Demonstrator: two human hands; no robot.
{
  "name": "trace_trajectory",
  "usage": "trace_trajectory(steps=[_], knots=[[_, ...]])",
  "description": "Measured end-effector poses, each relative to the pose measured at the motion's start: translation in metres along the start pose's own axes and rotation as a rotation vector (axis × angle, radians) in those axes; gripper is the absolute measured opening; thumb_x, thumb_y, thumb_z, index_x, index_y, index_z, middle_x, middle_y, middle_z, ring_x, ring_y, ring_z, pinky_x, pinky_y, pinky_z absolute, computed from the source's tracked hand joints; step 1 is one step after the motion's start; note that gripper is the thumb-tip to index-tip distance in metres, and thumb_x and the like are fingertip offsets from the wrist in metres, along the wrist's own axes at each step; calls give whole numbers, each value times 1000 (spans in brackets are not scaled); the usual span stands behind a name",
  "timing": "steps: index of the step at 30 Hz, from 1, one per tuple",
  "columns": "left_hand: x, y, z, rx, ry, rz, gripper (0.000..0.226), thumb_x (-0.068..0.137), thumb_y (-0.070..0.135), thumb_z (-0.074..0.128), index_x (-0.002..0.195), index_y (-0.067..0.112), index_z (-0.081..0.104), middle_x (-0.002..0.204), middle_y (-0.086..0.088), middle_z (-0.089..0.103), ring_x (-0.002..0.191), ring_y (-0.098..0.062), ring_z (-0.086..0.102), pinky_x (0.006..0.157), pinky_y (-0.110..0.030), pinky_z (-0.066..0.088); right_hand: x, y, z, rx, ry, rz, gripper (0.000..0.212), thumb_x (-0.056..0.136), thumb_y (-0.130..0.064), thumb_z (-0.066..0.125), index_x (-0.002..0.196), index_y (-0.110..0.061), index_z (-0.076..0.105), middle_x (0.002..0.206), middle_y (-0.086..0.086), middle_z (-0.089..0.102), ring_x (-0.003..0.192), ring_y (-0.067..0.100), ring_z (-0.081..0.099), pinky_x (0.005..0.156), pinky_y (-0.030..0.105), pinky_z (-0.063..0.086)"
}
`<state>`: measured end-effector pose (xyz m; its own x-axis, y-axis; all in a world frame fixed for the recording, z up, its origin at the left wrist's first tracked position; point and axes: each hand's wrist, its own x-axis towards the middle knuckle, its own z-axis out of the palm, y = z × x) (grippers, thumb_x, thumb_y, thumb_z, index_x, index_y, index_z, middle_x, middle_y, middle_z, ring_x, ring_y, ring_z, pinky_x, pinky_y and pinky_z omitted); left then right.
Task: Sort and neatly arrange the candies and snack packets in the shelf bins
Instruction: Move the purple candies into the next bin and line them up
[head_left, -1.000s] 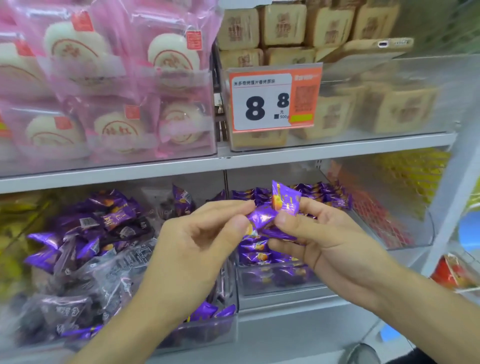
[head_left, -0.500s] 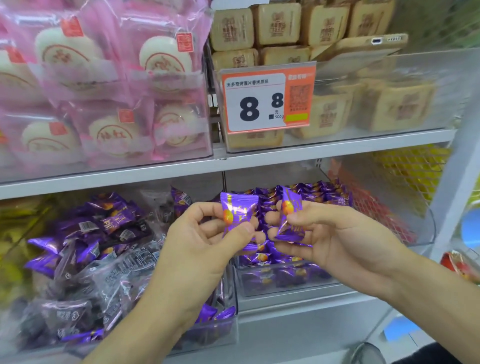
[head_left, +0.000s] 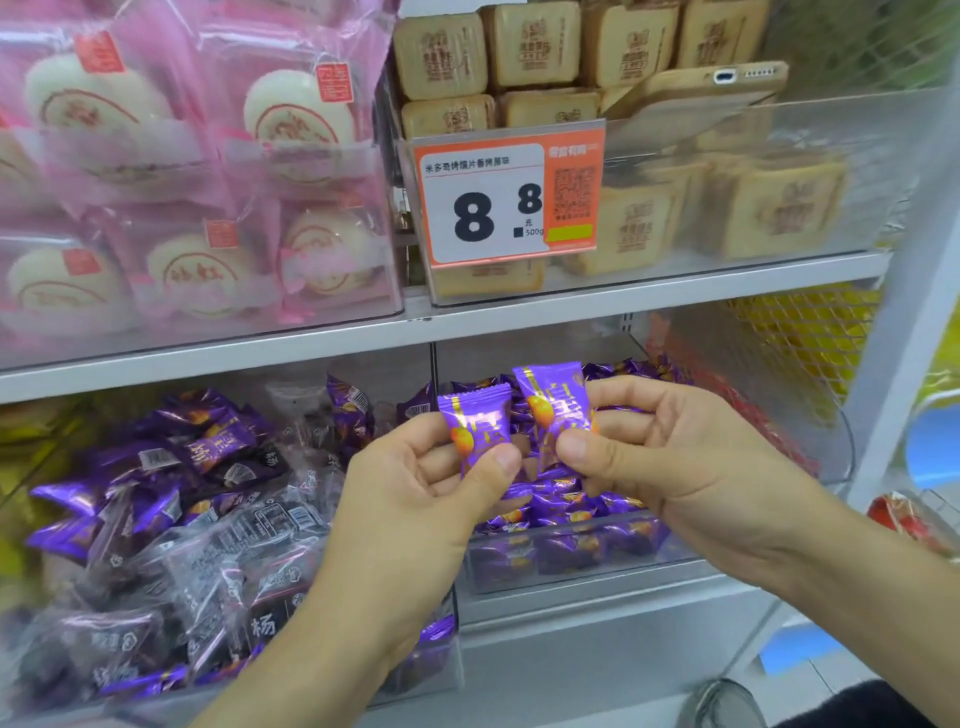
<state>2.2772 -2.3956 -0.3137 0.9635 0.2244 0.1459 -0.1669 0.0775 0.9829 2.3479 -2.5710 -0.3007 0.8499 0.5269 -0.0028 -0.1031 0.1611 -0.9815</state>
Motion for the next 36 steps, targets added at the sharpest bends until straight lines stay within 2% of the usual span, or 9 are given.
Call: trace_trajectory(steps=[4,10,14,18,20,25,28,32,36], knots=[[2,-1,8,-15,-22,-5,23,89,4,62,111,9,68,104,-8,76,97,-24,73,86,-34,58,-5,1,3,-97,20,-38,53,54,-5,87,103,2,67,86,20,74,64,23,67,57,27,56],[2,2,20,-203,-79,-138,24,94,4,50,107,-3,68,105,-20,73,92,-25,70,83,-34,59,-6,4,4,-99,79,-100,52,51,-13,84,99,-2,68,80,13,73,50,20,65,49,25,53],[3,0,26,-243,-77,-137,34,84,23,56,99,-5,67,100,-23,73,92,-29,71,86,-42,57,-8,4,6,-191,110,-122,52,48,-18,85,96,-7,68,72,4,69,48,21,67,40,25,45],[3,-5,31,-123,-24,-52,36,86,37,57,88,2,69,84,-25,71,72,-34,65,75,-51,57,-7,10,7,-219,117,-106,53,42,-20,88,89,-9,67,69,4,56,42,21,59,40,29,44],[3,-7,32,-58,-3,-12,38,87,41,59,92,5,69,84,-26,69,73,-30,61,78,-56,53,-8,15,6,-251,122,-126,55,41,-22,90,90,-10,66,69,1,56,45,17,54,46,31,48],[4,-7,32,31,24,39,36,87,42,57,89,11,74,82,-23,71,66,-22,65,63,-36,59,-8,18,1,-375,73,-206,65,43,-34,92,101,-18,68,89,0,71,77,28,65,67,39,59],[6,-8,31,199,83,104,44,89,55,62,80,13,74,84,-21,69,70,-32,63,78,-52,57,-5,18,-4,-346,27,-219,63,49,-37,90,105,-17,69,89,-2,72,73,20,61,70,42,56],[6,-6,36,129,81,124,35,87,52,62,86,20,77,85,-9,75,82,-37,70,86,-57,54,-1,21,-12,-303,35,-224,74,48,-62,87,104,-17,71,91,1,73,82,15,65,76,33,56],[5,-9,41,72,58,104,32,82,47,61,92,21,79,86,-5,77,89,-39,70,86,-53,56,-1,18,-20,-228,-29,-186,57,65,-38,85,108,-6,66,95,6,73,80,15,68,68,26,54]])
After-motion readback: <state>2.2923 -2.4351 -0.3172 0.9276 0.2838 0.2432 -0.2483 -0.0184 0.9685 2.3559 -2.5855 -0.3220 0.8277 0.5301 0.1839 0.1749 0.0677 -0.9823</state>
